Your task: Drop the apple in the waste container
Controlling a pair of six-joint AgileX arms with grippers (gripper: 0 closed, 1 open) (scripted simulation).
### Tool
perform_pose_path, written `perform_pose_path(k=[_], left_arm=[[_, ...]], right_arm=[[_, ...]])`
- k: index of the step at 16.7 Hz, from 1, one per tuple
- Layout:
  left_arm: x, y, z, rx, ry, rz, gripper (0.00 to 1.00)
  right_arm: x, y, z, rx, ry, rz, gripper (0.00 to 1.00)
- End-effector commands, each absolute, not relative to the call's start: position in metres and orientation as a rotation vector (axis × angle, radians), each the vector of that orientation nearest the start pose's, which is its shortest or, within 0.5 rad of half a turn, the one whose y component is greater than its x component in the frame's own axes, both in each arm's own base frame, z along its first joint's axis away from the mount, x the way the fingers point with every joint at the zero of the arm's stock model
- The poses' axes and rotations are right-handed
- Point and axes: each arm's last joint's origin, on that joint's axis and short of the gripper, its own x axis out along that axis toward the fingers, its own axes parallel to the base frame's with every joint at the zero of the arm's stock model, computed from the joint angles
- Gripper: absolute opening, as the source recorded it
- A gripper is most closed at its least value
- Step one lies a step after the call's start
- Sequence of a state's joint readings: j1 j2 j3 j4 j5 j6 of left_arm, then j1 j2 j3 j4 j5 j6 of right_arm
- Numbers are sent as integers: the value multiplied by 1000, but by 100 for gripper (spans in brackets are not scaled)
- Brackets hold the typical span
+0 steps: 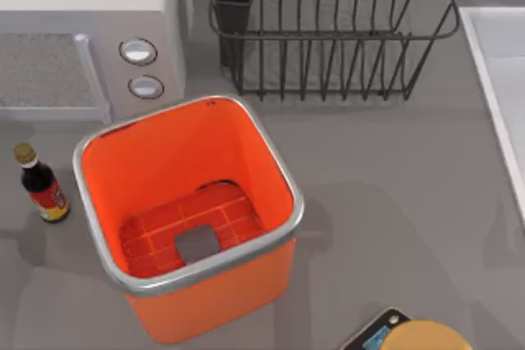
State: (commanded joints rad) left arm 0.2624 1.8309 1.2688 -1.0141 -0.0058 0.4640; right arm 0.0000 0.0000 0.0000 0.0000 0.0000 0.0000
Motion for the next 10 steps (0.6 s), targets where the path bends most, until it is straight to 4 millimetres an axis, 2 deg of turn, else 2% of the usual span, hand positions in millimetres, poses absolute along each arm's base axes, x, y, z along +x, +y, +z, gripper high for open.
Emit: perform_pose_path(k=[4, 10], left_arm=[[316, 88, 165, 153, 1573, -149, 100], [314, 91, 121, 153, 1578, -146, 100]], right_arm=[[106, -1, 160, 0, 0, 0, 100], [106, -1, 160, 0, 0, 0, 100]])
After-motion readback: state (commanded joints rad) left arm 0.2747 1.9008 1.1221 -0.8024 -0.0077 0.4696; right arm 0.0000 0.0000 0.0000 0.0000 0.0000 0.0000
